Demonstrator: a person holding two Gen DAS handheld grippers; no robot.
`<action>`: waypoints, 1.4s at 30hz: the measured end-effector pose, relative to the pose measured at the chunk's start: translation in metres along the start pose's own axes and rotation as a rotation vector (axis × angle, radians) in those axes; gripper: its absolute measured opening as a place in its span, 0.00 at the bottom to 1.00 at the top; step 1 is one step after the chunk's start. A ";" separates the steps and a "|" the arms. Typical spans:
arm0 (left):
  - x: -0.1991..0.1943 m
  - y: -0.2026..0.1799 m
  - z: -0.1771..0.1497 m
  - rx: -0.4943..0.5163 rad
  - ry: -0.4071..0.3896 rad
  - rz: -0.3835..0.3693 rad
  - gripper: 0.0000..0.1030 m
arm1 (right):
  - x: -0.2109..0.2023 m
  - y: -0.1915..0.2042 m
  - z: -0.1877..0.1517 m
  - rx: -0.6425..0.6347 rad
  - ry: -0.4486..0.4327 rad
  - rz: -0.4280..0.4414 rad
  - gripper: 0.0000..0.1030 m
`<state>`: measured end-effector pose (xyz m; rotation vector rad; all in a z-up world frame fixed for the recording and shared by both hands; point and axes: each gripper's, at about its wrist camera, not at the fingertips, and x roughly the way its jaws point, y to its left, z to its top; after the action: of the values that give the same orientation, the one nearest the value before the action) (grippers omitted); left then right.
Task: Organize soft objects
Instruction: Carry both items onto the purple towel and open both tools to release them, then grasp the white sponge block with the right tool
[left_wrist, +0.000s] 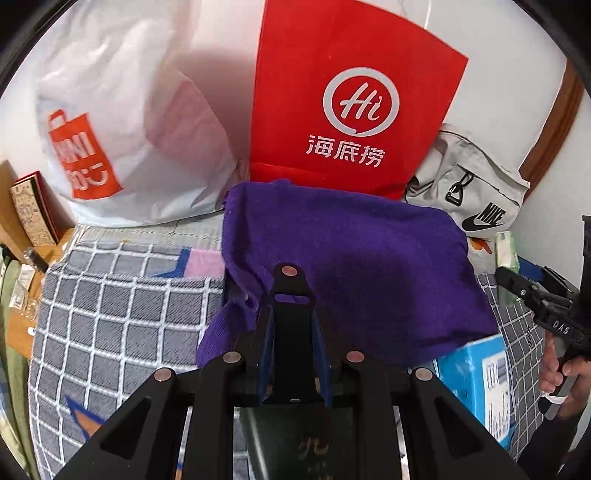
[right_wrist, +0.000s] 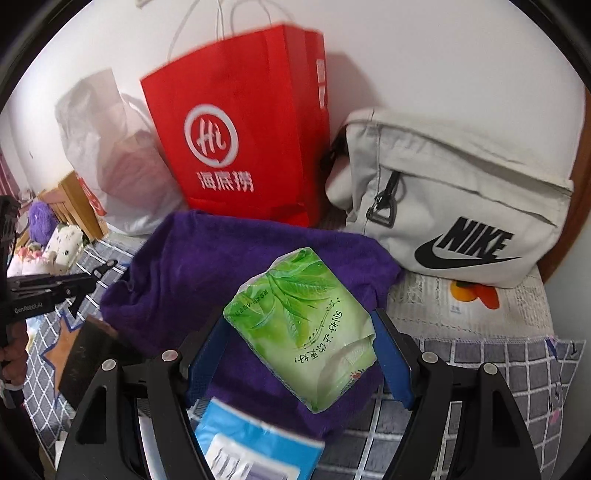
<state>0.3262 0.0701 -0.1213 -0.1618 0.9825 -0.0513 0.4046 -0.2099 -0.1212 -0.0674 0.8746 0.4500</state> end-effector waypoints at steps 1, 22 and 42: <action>0.005 -0.001 0.003 0.000 0.004 -0.002 0.20 | 0.005 0.000 0.002 -0.006 0.009 0.003 0.73; 0.085 0.020 0.056 -0.046 0.035 -0.056 0.20 | 0.081 -0.008 -0.004 -0.056 0.170 0.040 0.73; 0.069 0.016 0.056 -0.037 0.044 -0.046 0.45 | 0.063 0.000 0.001 -0.025 0.125 0.035 0.86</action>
<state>0.4108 0.0839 -0.1500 -0.2181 1.0244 -0.0793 0.4402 -0.1869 -0.1676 -0.1039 0.9941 0.4939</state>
